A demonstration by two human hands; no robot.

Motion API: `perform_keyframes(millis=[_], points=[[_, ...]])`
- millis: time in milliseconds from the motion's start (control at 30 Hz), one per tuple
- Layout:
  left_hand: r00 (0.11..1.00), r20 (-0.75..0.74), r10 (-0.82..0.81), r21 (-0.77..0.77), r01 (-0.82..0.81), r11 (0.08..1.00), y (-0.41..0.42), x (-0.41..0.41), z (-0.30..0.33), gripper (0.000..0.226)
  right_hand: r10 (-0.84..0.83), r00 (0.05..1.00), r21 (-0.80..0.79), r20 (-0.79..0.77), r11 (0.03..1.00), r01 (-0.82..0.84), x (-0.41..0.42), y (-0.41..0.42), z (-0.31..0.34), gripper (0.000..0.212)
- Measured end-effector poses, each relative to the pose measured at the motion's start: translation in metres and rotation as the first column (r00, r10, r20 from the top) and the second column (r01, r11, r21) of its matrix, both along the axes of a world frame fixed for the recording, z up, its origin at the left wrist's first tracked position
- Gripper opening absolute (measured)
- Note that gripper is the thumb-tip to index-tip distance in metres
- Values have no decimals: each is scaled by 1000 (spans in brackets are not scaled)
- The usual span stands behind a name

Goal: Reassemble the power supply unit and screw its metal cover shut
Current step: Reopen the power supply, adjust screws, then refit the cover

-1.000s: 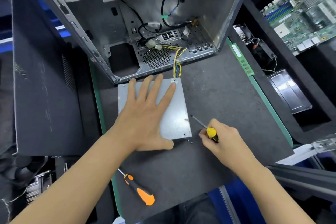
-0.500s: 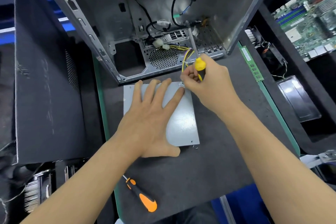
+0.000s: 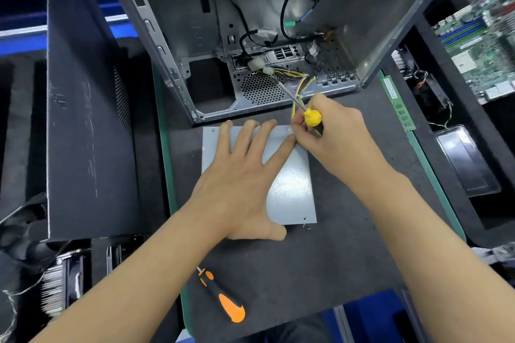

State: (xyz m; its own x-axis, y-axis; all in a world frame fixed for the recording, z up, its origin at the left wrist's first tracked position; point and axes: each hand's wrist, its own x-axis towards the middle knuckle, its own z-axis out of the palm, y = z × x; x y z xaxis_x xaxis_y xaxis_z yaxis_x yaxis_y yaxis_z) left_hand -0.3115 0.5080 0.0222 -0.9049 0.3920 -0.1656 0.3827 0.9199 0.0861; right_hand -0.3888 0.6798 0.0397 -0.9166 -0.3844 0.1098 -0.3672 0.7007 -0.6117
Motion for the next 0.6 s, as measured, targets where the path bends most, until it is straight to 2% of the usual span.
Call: perform_keyframes(millis=[267,433,600], points=[[1000,-10,-4,-11,3,1000,1,0,1,135,-54,996,-98,65,993,60,-5,3,-2,32],[1000,-8,-7,-15,7,1000,0,0,2,135,-39,998,-72,53,996,43,-8,4,-3,29],[1000,1,-7,-20,7,1000,0,0,3,135,-35,999,-119,34,992,39,-3,4,-5,31]])
